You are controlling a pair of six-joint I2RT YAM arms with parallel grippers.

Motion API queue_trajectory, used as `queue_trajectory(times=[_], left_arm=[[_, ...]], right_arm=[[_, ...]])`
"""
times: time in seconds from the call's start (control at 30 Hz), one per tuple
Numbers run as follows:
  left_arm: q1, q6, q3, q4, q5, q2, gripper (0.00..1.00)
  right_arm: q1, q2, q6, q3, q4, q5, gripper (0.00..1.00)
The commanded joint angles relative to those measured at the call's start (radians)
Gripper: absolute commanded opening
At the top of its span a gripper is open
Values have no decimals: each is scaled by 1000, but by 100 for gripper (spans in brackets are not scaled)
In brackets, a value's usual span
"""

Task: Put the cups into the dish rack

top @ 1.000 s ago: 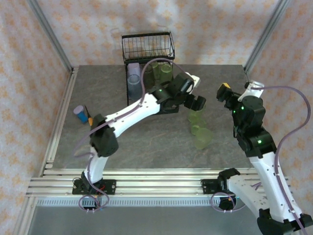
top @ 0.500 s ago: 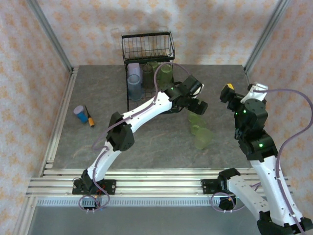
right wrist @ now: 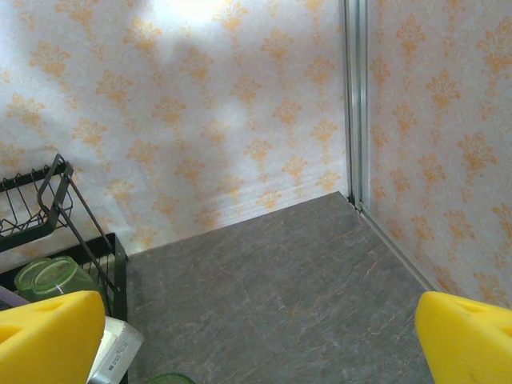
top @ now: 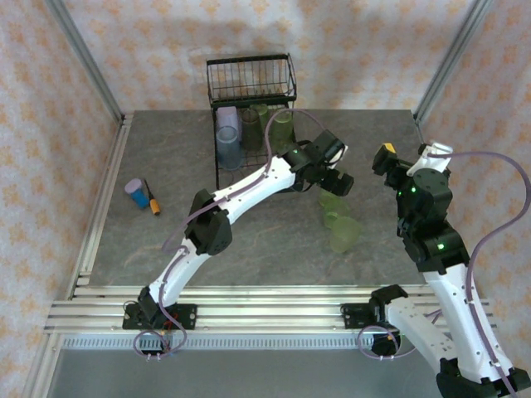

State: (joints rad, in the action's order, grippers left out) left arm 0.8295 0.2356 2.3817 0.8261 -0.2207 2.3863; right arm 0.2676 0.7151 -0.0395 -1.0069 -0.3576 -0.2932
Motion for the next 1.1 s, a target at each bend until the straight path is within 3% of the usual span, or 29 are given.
queue_trajectory(times=[0.0, 0.5, 0.8, 1.07], left_arm=[[3, -18, 36, -19, 15, 27, 99], [10, -123, 60, -63, 113, 100, 99], [13, -157, 62, -101, 76, 109, 99], [19, -170, 3, -148, 66, 7, 81]], right_arm=[[0, -11, 15, 5, 33, -30, 99], [1, -7, 21, 13, 44, -30, 99], [1, 1, 22, 14, 49, -32, 99], [1, 7, 17, 19, 51, -33, 99]])
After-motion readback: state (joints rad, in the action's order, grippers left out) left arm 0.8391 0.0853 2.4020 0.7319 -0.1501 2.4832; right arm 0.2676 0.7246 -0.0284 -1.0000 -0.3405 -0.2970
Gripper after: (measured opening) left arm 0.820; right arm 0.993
